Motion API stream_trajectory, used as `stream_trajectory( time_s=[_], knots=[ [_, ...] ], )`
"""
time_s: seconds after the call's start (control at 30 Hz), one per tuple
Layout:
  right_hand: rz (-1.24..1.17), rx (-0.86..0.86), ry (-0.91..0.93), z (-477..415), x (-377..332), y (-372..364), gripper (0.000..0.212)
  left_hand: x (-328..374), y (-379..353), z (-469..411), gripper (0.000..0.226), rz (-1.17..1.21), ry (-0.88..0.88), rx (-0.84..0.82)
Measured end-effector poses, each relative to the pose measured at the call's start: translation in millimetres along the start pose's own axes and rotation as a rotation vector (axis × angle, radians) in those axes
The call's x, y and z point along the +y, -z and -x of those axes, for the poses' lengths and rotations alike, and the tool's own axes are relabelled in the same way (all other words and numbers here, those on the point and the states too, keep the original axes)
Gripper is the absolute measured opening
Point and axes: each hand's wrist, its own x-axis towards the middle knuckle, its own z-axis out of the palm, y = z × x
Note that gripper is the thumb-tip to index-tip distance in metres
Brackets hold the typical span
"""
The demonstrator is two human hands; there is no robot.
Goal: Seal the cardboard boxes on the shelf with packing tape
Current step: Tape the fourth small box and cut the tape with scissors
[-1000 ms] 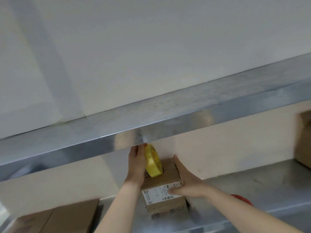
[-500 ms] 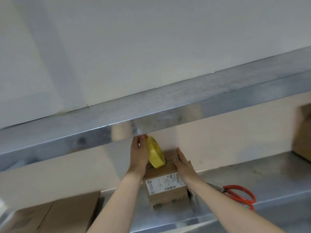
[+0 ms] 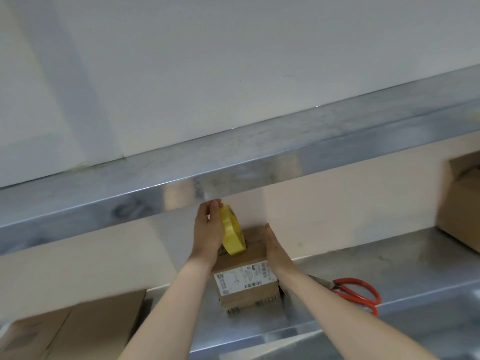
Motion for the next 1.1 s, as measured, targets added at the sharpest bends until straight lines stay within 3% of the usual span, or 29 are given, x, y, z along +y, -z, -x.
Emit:
stream_trajectory(
  time_s=[0.1,0.27,0.37,0.53,0.77,0.83,0.93,1.1],
  knots=[
    [0.016,-0.086,-0.099,1.2,6.3,7.0,0.097,-2.3,5.7,-3.3,0.020,0.014,0.013,0.005],
    [0.354,0.123,0.232,17.3,-21.1,32.9,0.054,-4.6,11.1,-10.3,0.018,0.014,0.021,0.049],
    [0.557,-0.044,0.296,23.5,-20.1,45.0,0.065,-4.2,9.7,-10.9,0.017,0.006,0.026,0.031],
    [0.338,-0.188,0.217,12.2,-12.8,59.6,0.078,-0.9,10.8,-9.5,0.022,-0.006,0.027,-0.037],
    [0.374,-0.240,0.184,7.2,-17.4,62.5,0.080,-7.7,16.8,-13.3,0.024,0.030,0.039,-0.038],
    [0.601,-0.268,0.202,15.0,-23.9,57.6,0.075,-8.2,15.9,-14.4,0.024,0.036,0.049,-0.028],
    [1.147,-0.288,0.151,22.7,-21.1,50.9,0.061,-5.5,12.6,-13.7,0.024,0.021,0.063,-0.016],
    [1.536,-0.235,0.184,22.3,-29.4,50.3,0.067,0.5,11.3,-8.9,0.021,0.006,0.055,-0.020]
  ],
)
